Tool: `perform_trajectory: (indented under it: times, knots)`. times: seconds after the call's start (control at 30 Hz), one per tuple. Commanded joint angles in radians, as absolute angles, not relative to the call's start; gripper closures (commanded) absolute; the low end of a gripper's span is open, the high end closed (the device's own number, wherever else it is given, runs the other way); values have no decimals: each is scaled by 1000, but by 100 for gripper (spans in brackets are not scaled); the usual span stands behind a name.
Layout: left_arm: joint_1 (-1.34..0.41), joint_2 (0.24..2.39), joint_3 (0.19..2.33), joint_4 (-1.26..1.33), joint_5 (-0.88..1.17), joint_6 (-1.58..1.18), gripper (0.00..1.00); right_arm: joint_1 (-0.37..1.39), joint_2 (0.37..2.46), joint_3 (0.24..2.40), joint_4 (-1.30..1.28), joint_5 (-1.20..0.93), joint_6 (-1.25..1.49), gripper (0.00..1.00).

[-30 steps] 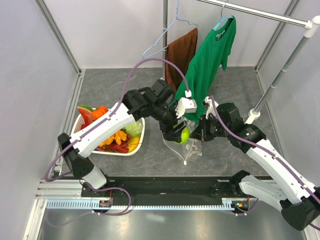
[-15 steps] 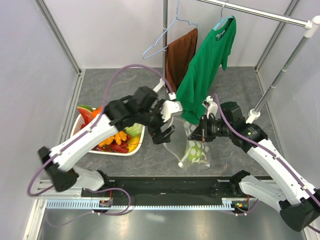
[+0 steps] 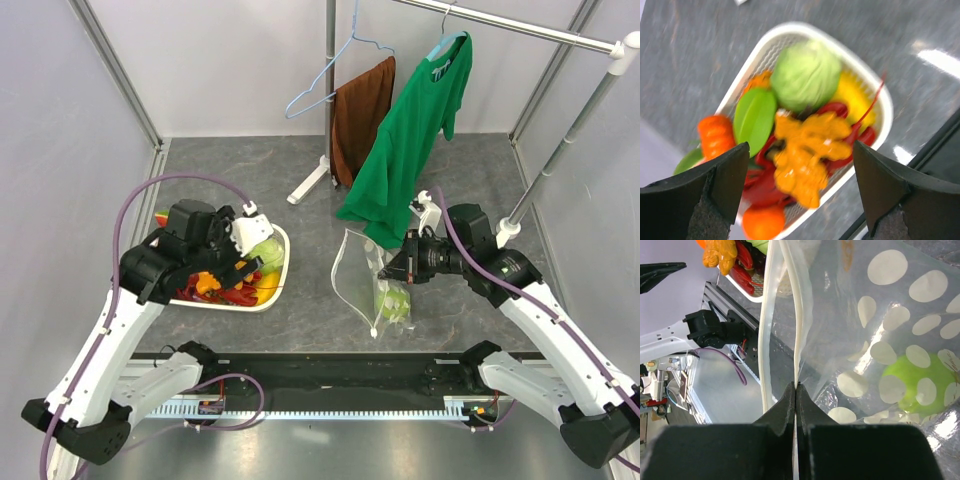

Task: Place the food in the zip-top bag and seal the zipper
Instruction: Pick up the fake vegetable from the bin.

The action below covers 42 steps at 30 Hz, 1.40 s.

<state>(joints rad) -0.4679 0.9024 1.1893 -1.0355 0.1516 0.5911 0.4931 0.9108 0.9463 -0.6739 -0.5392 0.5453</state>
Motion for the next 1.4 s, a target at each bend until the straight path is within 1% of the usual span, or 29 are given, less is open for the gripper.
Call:
perform_trajectory:
  times: [0.0, 0.13, 0.27, 0.37, 0.43, 0.6, 0.67, 0.8, 1.0, 1.1, 1.23, 1.37]
  knots:
    - [-460, 867, 1164, -1097, -78, 752, 9, 489, 904, 943, -661, -522, 529, 100]
    - [-460, 807, 1092, -1127, -182, 799, 5, 489, 902, 939, -666, -512, 518, 100]
    - [-460, 813, 1072, -1160, -160, 782, 0, 491, 907, 934, -663, -518, 514, 100]
    - [-457, 839, 1080, -1155, -117, 769, 0, 489, 910, 940, -666, -520, 508, 100]
    - [-448, 850, 1083, -1135, -54, 773, 0, 489, 908, 945, -667, -518, 506, 100]
    - [-361, 982, 1160, -1147, 116, 759, 0, 489, 907, 951, -673, -520, 503, 100]
    - [-301, 1049, 1209, -1161, 159, 758, 1, 489, 907, 953, -672, -520, 503, 100]
    - [-241, 1115, 1278, -1235, 235, 761, 1, 488, 902, 948, -673, -525, 500, 100]
    - [-187, 1109, 1276, -1275, 215, 769, 1, 489, 894, 933, -669, -532, 502, 100]
    - [-153, 1065, 1238, -1266, 183, 778, 1, 488, 891, 931, -670, -531, 500, 100]
    - [-112, 1019, 1181, -1269, 124, 766, 5, 488, 890, 931, -675, -529, 499, 100]
    - [-81, 1011, 1169, -1304, 72, 735, 11, 489, 890, 931, -675, -528, 497, 100]
